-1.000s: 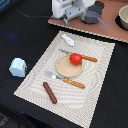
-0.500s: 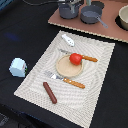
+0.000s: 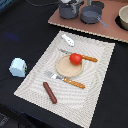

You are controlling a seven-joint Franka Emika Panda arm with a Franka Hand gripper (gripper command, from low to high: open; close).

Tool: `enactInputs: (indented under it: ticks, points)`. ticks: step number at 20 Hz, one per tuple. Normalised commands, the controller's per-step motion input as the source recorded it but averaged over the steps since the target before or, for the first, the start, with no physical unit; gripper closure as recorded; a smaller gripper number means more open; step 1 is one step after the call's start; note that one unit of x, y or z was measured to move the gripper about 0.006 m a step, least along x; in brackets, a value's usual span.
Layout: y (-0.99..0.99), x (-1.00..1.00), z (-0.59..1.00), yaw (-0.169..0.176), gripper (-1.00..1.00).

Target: Interact with the objects in diverse but meaningful ways.

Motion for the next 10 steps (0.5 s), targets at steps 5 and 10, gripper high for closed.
enactInputs:
  ticks: [5,10]
  points:
    - [0.37,0.68,0.14,-0.032,-1.0]
    - [0.21,0.69,0.08,-0.033,-1.0]
